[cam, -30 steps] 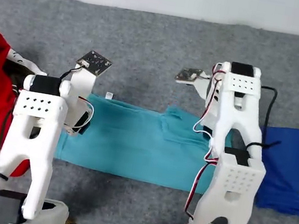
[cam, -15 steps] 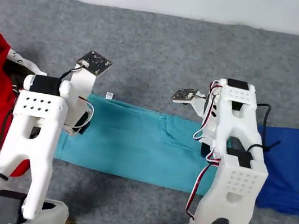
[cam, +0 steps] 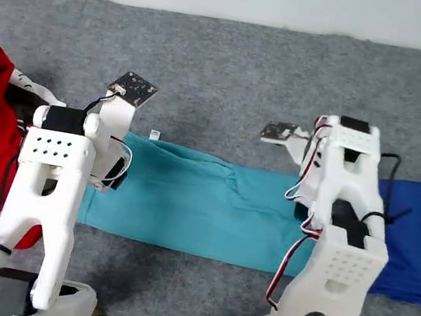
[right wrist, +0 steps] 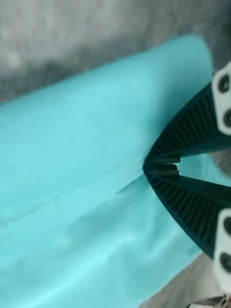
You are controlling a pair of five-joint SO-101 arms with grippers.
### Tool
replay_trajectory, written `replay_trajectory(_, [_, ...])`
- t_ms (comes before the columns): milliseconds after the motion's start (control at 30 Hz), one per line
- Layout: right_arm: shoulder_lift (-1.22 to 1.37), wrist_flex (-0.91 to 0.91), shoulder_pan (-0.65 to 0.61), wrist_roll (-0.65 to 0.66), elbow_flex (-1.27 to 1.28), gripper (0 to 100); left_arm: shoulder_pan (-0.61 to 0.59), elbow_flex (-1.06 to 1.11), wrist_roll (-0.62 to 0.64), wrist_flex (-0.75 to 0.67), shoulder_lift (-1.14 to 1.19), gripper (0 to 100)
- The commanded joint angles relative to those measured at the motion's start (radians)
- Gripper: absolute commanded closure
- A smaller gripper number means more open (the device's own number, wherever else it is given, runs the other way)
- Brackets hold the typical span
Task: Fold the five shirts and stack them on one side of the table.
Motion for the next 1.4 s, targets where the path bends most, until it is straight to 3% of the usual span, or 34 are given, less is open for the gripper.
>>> replay_trajectory(0, [-0.061, -0.122, -0.061, -0.081, 0.124, 91.6, 0.002, -0.002, 0.011, -0.005, -0.023, 90])
replay_trajectory(200, [-0.197, -0.202, -0.09, -0.161, 0.207, 75.1, -0.005, -0.002, 0.011, -0.011, -0.023, 90])
replay_trajectory(433, [-0.512, -0.053, -0.088, -0.255, 0.206, 74.9, -0.011, 0.056, 0.038, -0.11, -0.023, 90])
replay_trajectory(567, [-0.677, 0.058, -0.082, -0.322, 0.207, 74.9, -0.149, 0.004, 0.161, -0.12, -0.023, 90])
replay_trajectory(733, [-0.808, 0.12, -0.084, -0.413, 0.21, 74.9, -0.298, 0.007, 0.167, -0.087, -0.021, 80])
replay_trajectory(1133, [-1.038, 0.087, -0.087, -0.443, 0.477, 74.9, -0.284, 0.197, 0.167, -0.313, -0.011, 78])
replay_trajectory(1367, [-1.124, 0.016, -0.087, -0.443, 0.577, 75.0, -0.284, 0.068, 0.173, -0.299, 0.256, 78])
